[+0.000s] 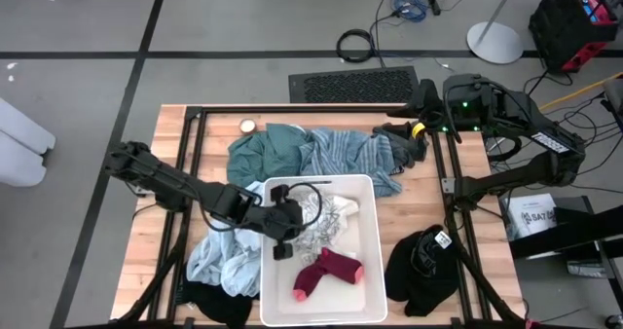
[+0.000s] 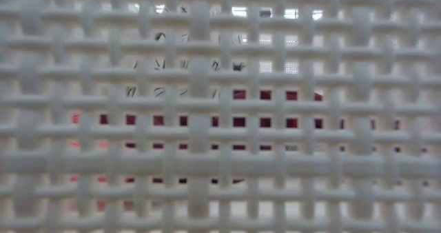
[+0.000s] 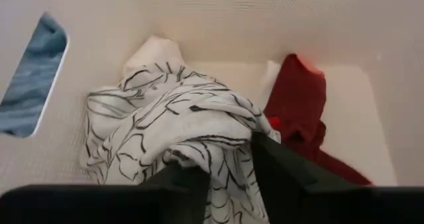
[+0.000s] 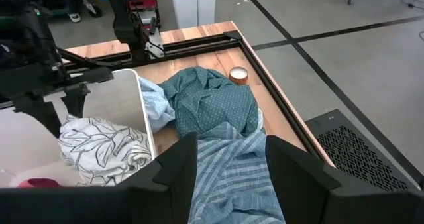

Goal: Sort clothes
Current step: Put the white polo shirt into the white laundry bin, then put the light blue polo shirt into the white laundry bin

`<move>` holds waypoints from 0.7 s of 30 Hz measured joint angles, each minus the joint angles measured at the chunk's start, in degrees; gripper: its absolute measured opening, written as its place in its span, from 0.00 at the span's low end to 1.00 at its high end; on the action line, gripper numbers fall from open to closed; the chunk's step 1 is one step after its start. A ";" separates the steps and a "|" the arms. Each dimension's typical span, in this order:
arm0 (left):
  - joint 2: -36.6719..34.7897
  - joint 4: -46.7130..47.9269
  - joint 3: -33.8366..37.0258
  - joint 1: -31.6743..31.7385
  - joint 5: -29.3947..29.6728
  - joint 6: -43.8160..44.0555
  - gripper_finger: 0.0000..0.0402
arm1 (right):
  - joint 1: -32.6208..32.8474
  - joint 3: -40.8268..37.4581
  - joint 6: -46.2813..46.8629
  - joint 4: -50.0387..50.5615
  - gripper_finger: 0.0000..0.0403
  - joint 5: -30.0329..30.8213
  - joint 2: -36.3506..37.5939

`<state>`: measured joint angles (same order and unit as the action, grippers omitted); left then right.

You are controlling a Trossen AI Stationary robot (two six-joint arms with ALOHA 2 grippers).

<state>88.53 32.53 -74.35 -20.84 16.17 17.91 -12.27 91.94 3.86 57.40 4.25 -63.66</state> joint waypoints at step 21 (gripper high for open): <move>-0.42 44.56 -21.38 3.34 -9.78 8.47 0.49 | 0.00 -0.02 -0.04 1.02 0.41 0.20 0.00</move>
<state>88.11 77.09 -95.73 -17.50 6.39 26.38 -12.27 91.92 3.81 58.42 4.45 -63.66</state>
